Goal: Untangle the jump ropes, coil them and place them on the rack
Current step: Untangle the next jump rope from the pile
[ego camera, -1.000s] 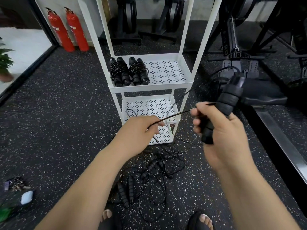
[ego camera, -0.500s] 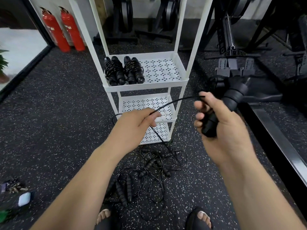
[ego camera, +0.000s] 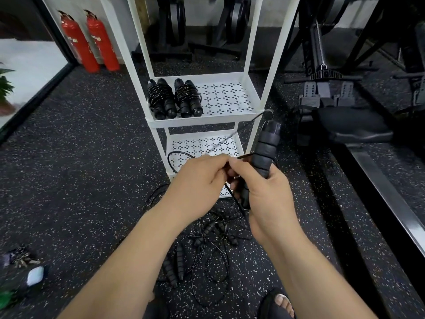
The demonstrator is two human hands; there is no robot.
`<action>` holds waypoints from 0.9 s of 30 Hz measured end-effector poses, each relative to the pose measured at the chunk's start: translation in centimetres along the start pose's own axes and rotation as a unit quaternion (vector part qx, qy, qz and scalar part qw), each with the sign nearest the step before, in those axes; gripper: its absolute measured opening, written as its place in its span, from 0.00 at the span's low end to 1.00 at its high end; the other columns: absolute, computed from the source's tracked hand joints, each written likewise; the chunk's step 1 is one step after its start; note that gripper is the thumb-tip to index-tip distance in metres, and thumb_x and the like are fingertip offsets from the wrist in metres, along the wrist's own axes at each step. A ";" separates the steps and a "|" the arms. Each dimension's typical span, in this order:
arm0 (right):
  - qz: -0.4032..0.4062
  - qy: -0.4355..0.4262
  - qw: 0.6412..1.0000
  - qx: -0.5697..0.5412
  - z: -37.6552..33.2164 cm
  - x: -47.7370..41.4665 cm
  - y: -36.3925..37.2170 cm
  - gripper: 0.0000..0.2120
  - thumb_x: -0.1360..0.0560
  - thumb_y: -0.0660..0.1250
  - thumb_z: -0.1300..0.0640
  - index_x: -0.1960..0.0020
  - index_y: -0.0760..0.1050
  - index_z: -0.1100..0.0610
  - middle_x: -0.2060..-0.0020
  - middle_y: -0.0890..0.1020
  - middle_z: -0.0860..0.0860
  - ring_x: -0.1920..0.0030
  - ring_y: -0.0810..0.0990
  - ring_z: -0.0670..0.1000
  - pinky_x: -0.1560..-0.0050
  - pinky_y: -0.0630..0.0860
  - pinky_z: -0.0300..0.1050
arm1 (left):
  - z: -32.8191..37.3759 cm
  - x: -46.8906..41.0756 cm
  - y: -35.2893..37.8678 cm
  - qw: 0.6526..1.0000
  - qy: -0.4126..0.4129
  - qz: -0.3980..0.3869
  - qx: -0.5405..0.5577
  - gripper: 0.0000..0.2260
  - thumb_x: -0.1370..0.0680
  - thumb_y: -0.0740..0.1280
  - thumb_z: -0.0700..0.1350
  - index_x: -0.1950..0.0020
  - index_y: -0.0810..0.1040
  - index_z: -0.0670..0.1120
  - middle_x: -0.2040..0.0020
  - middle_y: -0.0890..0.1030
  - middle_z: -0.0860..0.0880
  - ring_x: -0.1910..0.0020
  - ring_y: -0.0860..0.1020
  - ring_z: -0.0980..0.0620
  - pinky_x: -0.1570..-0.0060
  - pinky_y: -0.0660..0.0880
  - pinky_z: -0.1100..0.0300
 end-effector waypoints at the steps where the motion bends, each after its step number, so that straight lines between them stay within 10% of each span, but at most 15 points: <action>1: -0.001 0.000 1.000 0.000 0.0 0.0 0.0 0.05 0.22 0.76 0.64 0.54 0.80 0.58 0.64 0.83 0.55 0.67 0.77 0.50 0.69 0.72 0.40 | -0.1 0.0 0.0 1.000 0.001 -0.001 0.005 0.16 0.16 0.62 0.41 0.55 0.75 0.62 0.58 0.80 0.54 0.57 0.77 0.53 0.55 0.75 0.50; 9: 0.018 -0.056 0.998 -0.017 -2.3 -0.8 -1.3 0.08 0.23 0.76 0.64 0.54 0.79 0.56 0.65 0.81 0.53 0.67 0.75 0.50 0.67 0.71 0.42 | -1.6 -0.4 -0.8 1.000 -0.009 -0.004 -0.005 0.11 0.12 0.62 0.47 0.38 0.83 0.57 0.51 0.83 0.62 0.47 0.76 0.64 0.46 0.72 0.62; 20: 0.082 -0.097 0.989 -0.081 -6.3 -2.1 -5.7 0.07 0.21 0.74 0.64 0.52 0.76 0.56 0.65 0.79 0.50 0.68 0.74 0.48 0.67 0.68 0.42 | -2.7 -0.6 -1.6 0.999 -0.029 0.015 0.001 0.11 0.12 0.62 0.46 0.37 0.83 0.55 0.48 0.84 0.63 0.51 0.76 0.70 0.54 0.66 0.75; 27: 0.080 -0.082 0.988 -0.107 -6.4 -2.5 -6.4 0.05 0.20 0.74 0.61 0.51 0.78 0.54 0.64 0.80 0.49 0.67 0.74 0.47 0.65 0.70 0.41 | -2.8 -0.6 -1.6 0.999 -0.033 0.025 0.010 0.10 0.13 0.62 0.48 0.44 0.84 0.54 0.53 0.84 0.59 0.57 0.76 0.68 0.57 0.68 0.66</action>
Point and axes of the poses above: each hand's wrist, its own x-axis away from the middle knuckle, its own y-axis out of the palm, z = x × y, the point moved 4 cm from there along -x, towards the middle knuckle
